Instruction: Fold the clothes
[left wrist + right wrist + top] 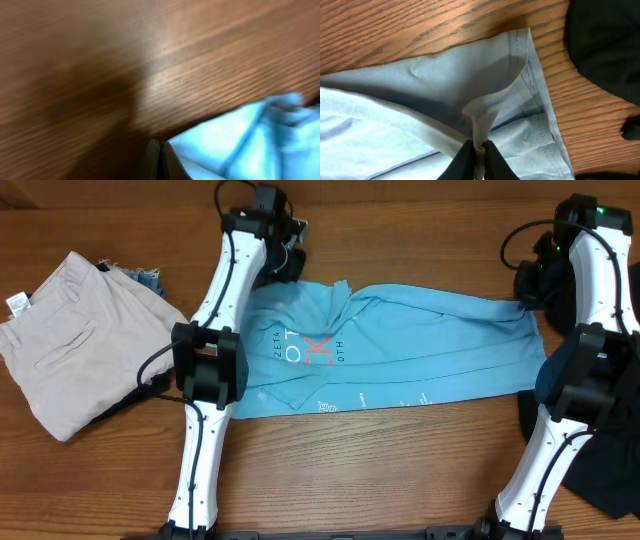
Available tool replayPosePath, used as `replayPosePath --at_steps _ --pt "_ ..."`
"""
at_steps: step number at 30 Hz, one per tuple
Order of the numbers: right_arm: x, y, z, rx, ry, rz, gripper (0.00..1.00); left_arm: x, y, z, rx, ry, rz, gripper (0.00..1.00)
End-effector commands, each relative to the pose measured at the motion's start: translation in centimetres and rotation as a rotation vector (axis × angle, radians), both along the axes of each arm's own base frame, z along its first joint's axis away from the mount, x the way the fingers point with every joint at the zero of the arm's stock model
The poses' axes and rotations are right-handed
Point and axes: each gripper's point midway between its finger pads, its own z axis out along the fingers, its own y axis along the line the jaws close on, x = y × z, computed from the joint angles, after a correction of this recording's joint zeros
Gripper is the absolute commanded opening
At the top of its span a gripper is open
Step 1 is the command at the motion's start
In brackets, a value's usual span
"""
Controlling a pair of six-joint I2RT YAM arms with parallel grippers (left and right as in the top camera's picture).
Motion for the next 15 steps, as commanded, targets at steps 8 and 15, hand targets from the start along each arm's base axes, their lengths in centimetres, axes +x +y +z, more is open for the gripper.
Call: replayPosePath --at_steps 8,15 --pt "0.7 0.1 1.3 -0.008 -0.052 -0.035 0.09 0.0 4.3 11.6 0.056 -0.164 0.126 0.04" --pt "4.6 0.3 1.8 0.026 -0.214 -0.042 0.04 -1.8 7.2 10.8 0.208 -0.1 0.185 0.04"
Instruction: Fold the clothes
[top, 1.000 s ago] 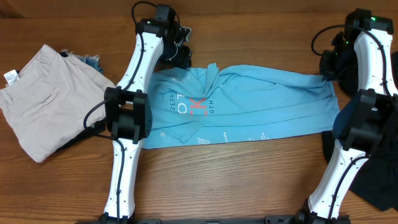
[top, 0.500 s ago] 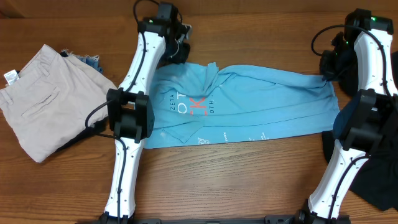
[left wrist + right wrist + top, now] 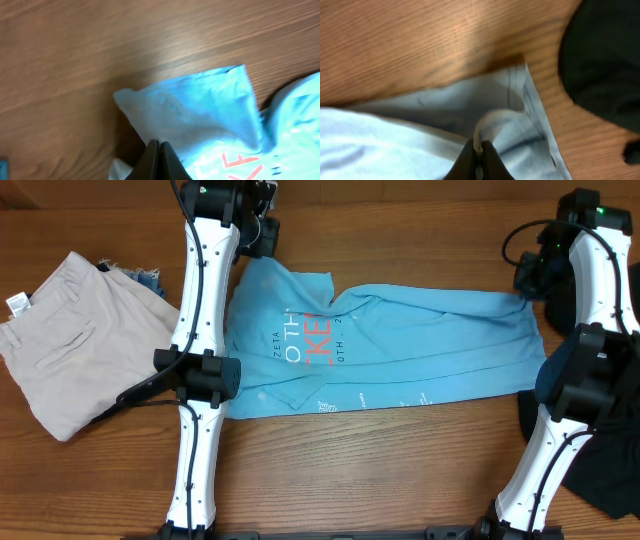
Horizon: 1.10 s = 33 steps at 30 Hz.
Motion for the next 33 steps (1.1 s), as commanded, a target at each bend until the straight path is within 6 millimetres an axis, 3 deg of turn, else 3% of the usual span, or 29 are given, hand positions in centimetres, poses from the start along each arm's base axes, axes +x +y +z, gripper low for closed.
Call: replayPosePath --at_steps 1,6,7,8,9,11,13,15,18,25,30,33 --pt "2.4 1.1 1.8 0.063 -0.13 0.004 0.04 0.0 2.1 0.5 0.098 -0.017 0.068 0.04" --pt "5.4 1.0 2.8 0.068 -0.262 0.02 0.04 -0.3 2.8 0.3 0.138 -0.005 0.081 0.06" --pt "6.0 0.9 3.1 0.061 -0.289 0.022 0.04 -0.4 3.3 0.3 0.161 -0.002 0.09 0.11" --pt "6.4 0.8 3.2 0.056 -0.305 0.023 0.04 -0.4 3.6 0.3 0.17 -0.001 0.095 0.24" --pt "6.7 0.7 3.3 0.053 -0.318 0.024 0.04 -0.4 3.7 0.3 0.17 -0.002 0.098 0.5" --pt "6.9 0.7 3.4 0.05 -0.327 0.024 0.04 -0.1 3.9 0.3 0.167 -0.01 0.103 0.65" --pt "7.0 0.6 3.5 0.048 -0.331 0.024 0.04 0.4 3.7 0.5 0.147 -0.03 0.101 0.72" --pt "7.2 0.6 3.6 0.046 -0.34 0.025 0.04 1.2 2.5 0.8 0.085 -0.061 0.074 0.74" --pt "7.3 0.5 3.6 0.045 -0.344 0.025 0.04 2.8 -1.1 0.3 -0.069 -0.099 -0.059 0.73" --pt "7.2 0.6 3.6 0.045 -0.342 0.025 0.04 3.6 -8.4 -5.5 -0.207 -0.087 -0.32 0.68" --pt "6.9 0.6 3.4 0.049 -0.328 0.024 0.04 3.6 -11.0 -9.4 -0.118 -0.099 -0.368 0.68" --pt "6.8 0.7 3.4 0.05 -0.321 0.024 0.04 3.2 -11.8 -10.5 -0.09 -0.089 -0.38 0.69"
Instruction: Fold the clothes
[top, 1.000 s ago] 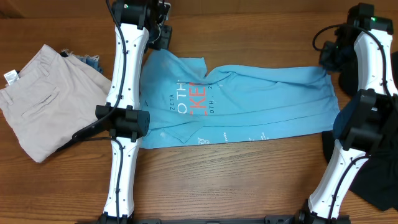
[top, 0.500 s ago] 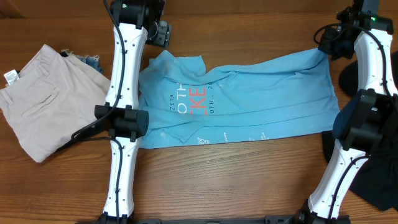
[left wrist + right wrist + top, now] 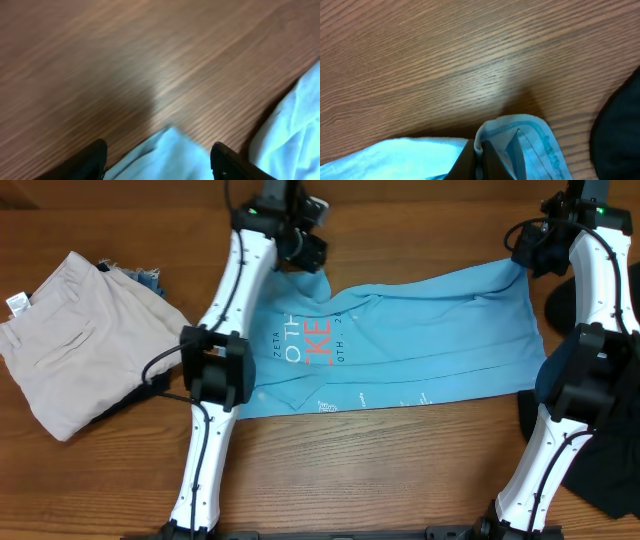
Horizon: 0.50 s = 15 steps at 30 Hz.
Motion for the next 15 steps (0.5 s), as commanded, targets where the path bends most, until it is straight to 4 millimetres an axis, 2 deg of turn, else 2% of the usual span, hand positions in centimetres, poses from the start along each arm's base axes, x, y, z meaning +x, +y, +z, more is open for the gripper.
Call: replayPosePath --at_steps 1,4,11,14,15 --pt "0.0 0.3 1.5 0.002 -0.027 0.004 0.04 -1.1 -1.3 -2.3 0.068 0.017 -0.043 0.67" --pt "0.0 0.3 1.5 0.003 -0.024 0.004 0.04 -1.9 -0.9 -3.6 0.114 0.047 -0.037 0.65" --pt "-0.2 0.4 1.4 0.006 -0.014 0.004 0.04 -2.5 0.6 -5.6 0.19 0.079 -0.009 0.53" --pt "-0.3 0.4 1.4 0.006 -0.014 0.004 0.04 -3.0 0.8 -6.4 0.201 0.103 -0.01 0.46" --pt "-0.3 0.4 1.4 0.006 -0.013 0.004 0.04 -3.2 0.8 -6.7 0.203 0.109 -0.012 0.4"
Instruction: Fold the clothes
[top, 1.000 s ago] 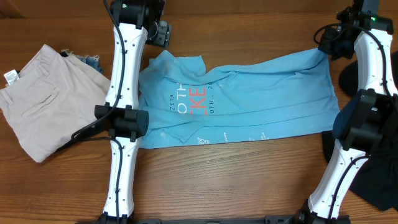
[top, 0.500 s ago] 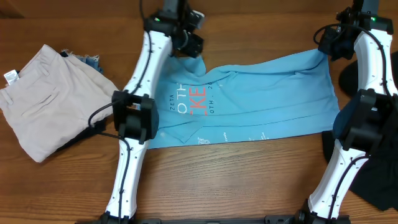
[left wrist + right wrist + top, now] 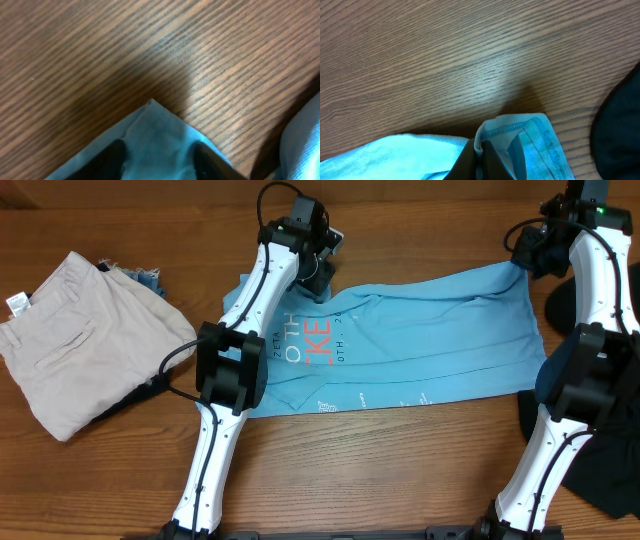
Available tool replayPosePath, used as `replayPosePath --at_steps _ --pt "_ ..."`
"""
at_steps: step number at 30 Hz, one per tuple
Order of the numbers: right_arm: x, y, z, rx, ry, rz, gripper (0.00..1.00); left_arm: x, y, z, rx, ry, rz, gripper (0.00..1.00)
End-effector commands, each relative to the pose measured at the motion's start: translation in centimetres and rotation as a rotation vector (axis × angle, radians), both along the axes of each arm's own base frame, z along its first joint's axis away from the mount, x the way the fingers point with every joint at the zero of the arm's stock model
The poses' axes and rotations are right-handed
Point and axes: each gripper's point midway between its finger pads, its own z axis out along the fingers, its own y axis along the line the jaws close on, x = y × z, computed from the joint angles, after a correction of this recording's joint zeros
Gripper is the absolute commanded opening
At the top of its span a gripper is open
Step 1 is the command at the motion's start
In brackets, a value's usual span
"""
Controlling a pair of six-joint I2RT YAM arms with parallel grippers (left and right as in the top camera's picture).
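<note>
A light blue T-shirt (image 3: 420,340) with red and white print lies spread across the table. My left gripper (image 3: 320,265) is at its back left part. It is open in the left wrist view, and a pointed corner of the blue cloth (image 3: 155,130) lies between its dark fingers (image 3: 111,157). My right gripper (image 3: 524,256) is at the shirt's far right corner. There it is shut (image 3: 479,152) on the folded hem (image 3: 535,137), which stands up a little off the wood.
Beige trousers (image 3: 70,340) lie folded at the left with a bit of denim (image 3: 140,277) under them. A dark garment (image 3: 600,465) lies at the right front. Part of a black one (image 3: 622,125) shows beside the held hem. The table is wooden (image 3: 400,470).
My left gripper, open over bare wood by the shirt's edge, has shifted slightly right and nearer, and now straddles a corner of the cloth. My right gripper still holds the hem in place.
Both grippers were first shut on the shirt, left at its back left part, right on the right hem corner. The left then held its part further left, spreading the shirt. Later the left was open, and the right hem corner lay further back.
</note>
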Motion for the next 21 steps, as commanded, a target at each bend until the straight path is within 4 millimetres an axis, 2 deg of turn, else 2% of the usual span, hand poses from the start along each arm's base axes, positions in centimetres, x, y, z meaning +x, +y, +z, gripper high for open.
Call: replayPosePath --at_steps 1,3,5,8,10,13,15,18,21 --pt "0.1 0.3 1.5 0.001 -0.03 0.003 0.04 -0.6 0.9 -1.7 0.041 0.03 -0.005 0.27" --pt "0.1 0.3 1.5 0.002 -0.029 0.003 0.04 0.0 0.9 -1.5 0.038 0.011 0.025 0.05" --pt "0.1 0.3 1.5 0.002 -0.028 0.003 0.04 1.5 1.4 0.1 0.037 -0.042 0.125 0.04" --pt "-0.1 0.3 1.4 0.003 -0.022 0.003 0.04 3.6 1.3 4.1 -0.03 -0.128 0.223 0.04" --pt "-0.2 0.4 1.4 0.005 -0.016 0.003 0.04 5.2 1.4 7.5 -0.076 -0.206 0.258 0.04" --pt "-0.4 0.4 1.3 0.007 -0.007 0.003 0.04 6.7 2.3 11.8 -0.099 -0.313 0.301 0.04" --pt "-0.4 0.4 1.3 0.007 -0.007 0.003 0.04 7.0 2.5 13.5 -0.111 -0.35 0.302 0.04" --pt "-0.4 0.4 1.3 0.007 -0.007 0.003 0.04 6.7 2.5 13.9 -0.108 -0.345 0.301 0.04" --pt "-0.4 0.4 1.3 0.007 -0.007 0.003 0.04 5.4 2.3 12.9 -0.079 -0.289 0.285 0.04"
